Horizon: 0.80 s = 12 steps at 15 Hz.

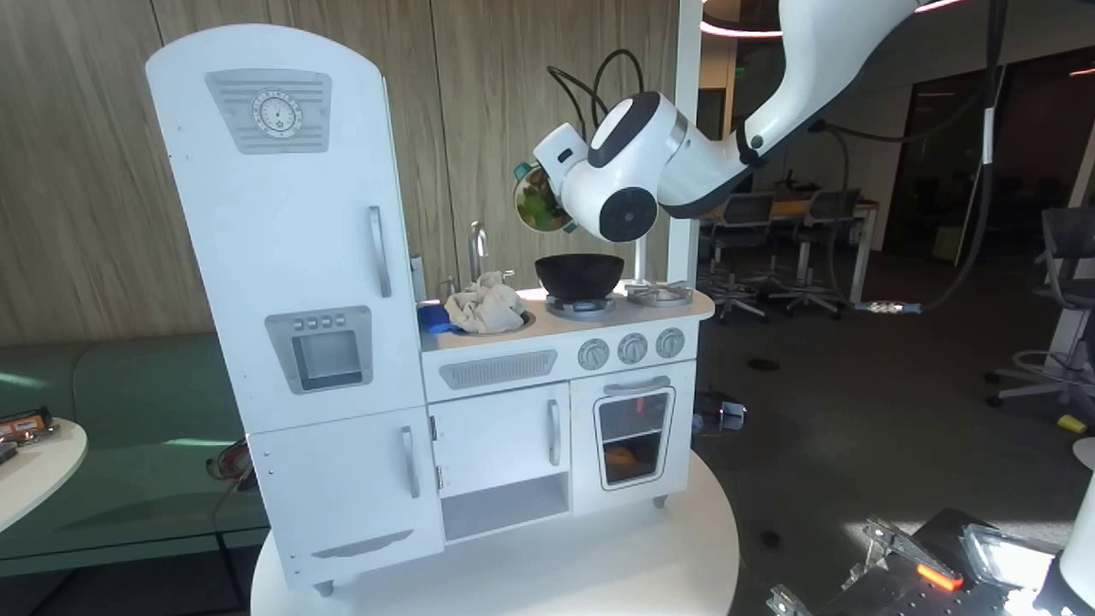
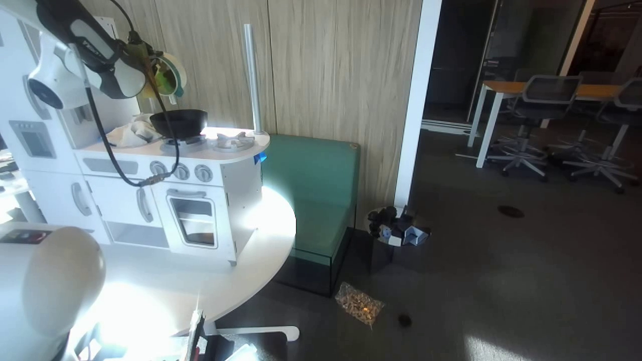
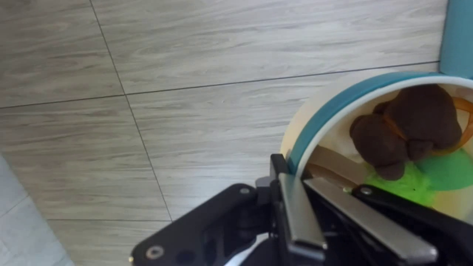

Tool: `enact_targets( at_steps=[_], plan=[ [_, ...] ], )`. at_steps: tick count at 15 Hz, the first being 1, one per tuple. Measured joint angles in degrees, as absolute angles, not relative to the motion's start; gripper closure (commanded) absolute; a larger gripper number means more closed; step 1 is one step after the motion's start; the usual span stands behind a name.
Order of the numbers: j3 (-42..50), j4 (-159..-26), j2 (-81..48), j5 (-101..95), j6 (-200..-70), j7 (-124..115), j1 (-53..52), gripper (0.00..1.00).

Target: Pour the contents of the white bowl into the black bowl

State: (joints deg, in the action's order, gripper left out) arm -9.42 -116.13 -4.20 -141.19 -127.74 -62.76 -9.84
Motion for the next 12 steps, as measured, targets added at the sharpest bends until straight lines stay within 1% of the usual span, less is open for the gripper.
enact_targets(
  at_steps=[2, 6, 12],
  plan=[
    [-9.89, -116.18, -3.75, -144.55, -126.49, -64.69, -10.04, 0.99],
    [-11.22, -116.99, -2.68, -143.85, -122.64, -64.57, -10.73, 0.98],
    [-10.71, -119.88, -2.68, -143.71, -115.59, -63.46, -10.35, 0.98]
  ],
)
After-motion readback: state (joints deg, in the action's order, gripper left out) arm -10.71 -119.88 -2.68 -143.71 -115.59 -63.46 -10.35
